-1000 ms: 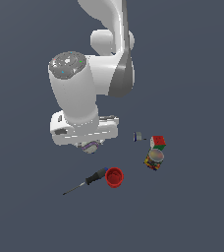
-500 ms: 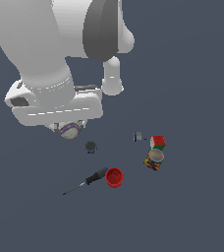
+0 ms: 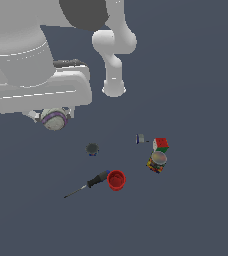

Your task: Pick up a designated object from a clutter of objects.

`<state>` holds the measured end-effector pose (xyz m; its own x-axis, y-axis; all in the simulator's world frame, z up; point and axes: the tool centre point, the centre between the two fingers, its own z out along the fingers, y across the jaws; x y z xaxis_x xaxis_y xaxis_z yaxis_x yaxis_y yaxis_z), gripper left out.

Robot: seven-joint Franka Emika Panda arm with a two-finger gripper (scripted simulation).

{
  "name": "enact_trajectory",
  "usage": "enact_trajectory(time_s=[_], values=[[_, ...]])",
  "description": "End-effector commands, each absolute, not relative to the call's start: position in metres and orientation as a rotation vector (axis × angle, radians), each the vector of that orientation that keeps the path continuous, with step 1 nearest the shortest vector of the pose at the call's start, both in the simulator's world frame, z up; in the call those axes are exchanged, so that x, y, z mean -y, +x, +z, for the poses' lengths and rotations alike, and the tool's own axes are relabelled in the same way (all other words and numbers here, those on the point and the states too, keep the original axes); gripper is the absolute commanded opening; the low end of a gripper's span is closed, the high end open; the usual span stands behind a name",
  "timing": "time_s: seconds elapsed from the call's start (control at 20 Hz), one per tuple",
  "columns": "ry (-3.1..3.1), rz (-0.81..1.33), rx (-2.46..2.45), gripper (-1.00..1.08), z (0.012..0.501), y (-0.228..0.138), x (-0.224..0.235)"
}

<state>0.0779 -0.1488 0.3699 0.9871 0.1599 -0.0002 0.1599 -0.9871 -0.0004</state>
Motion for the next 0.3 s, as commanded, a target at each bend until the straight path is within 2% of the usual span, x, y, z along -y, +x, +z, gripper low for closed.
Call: enact_trajectory(time_s=[0.0,0.25], values=[[-3.131,0.000,0.253,-1.00,0.3774,0.0790,0.1517],[-3.131,0.000,0.253,-1.00,0.3821,0.0798,0.1538]])
